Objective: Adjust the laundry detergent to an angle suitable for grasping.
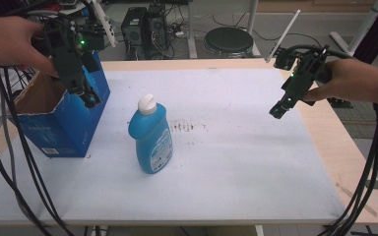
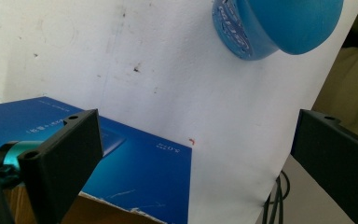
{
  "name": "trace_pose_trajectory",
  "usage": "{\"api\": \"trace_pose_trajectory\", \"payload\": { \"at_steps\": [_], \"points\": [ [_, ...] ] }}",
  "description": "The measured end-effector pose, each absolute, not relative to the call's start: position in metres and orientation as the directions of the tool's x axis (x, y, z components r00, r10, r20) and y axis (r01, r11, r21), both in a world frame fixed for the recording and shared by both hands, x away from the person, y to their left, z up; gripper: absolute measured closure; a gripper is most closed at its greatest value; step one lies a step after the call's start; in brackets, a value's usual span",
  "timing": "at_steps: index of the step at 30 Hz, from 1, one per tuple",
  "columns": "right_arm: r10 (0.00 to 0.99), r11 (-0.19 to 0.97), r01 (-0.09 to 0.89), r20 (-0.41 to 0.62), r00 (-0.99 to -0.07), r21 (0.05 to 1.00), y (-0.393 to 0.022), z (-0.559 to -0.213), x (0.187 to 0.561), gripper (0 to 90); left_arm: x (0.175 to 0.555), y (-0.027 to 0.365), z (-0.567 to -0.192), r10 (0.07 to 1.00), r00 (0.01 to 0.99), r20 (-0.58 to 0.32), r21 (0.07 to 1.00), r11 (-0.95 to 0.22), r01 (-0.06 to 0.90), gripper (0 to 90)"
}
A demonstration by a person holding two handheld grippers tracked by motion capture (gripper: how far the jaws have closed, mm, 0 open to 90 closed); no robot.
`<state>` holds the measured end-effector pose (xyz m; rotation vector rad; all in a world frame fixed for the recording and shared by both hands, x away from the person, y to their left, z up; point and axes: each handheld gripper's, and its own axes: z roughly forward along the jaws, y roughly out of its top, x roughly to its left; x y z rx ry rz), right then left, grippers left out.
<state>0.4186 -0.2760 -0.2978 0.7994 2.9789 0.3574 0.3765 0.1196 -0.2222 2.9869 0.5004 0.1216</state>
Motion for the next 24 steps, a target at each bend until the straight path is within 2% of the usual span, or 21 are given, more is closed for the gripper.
{"api": "trace_pose_trajectory", "payload": {
  "at_steps": [24],
  "points": [
    [0.488, 0.844, 0.482, 0.036, -0.872, 0.234, -0.2737, -0.3005, 0.4222, 1.4, 0.3706, 0.1224, -0.2213, 0.358, 0.929, 0.088, 0.127, -0.929, 0.346, 2.2]
  ]
}}
